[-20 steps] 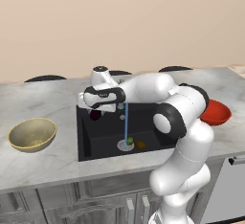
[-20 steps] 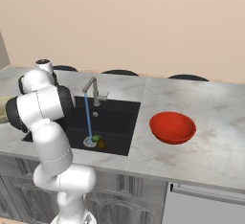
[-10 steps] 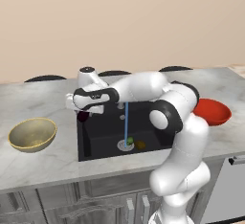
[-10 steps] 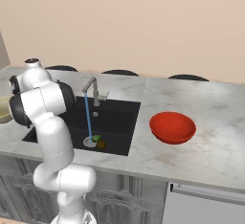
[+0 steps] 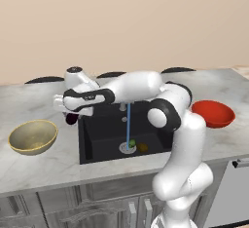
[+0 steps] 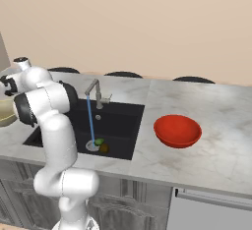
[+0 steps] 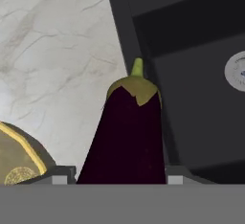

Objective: Pick the avocados from the sink and place them in one bowl. Place the eggplant in the other bowl. Then turn off the sink faucet.

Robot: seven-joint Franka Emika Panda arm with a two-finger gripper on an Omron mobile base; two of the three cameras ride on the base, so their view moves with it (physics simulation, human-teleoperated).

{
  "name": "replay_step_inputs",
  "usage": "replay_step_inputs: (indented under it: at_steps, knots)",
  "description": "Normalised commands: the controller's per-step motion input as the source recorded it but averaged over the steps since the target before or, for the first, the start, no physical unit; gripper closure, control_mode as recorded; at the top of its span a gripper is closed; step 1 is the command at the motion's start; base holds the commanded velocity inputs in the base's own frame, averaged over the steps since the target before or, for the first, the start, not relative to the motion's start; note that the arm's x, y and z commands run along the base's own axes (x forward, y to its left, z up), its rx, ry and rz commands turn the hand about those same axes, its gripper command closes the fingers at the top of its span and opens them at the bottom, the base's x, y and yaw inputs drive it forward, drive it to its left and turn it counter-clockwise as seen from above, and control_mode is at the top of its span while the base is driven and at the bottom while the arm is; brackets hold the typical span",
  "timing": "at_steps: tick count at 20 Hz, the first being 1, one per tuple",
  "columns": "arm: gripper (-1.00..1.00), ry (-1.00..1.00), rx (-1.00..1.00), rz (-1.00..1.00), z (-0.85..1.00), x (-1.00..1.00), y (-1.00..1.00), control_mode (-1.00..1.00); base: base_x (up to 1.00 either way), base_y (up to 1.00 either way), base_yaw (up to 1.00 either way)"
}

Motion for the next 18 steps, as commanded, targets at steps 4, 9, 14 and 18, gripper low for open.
replay_step_inputs:
  at_steps: [4, 9, 14, 18]
  knots:
    - [1.0, 0.02, 0.0, 0.0, 0.1, -0.08, 0.49, -1.0, 0.0, 0.0, 0.0]
    - [1.0, 0.02, 0.0, 0.0, 0.01, -0.1, 0.51, -1.0, 0.0, 0.0, 0.0]
    - [1.0, 0.03, 0.0, 0.0, 0.0, -0.15, 0.48, -1.0, 0.0, 0.0, 0.0]
    - [1.0, 0.03, 0.0, 0.0, 0.0, -0.13, 0.41, -1.0, 0.0, 0.0, 0.0]
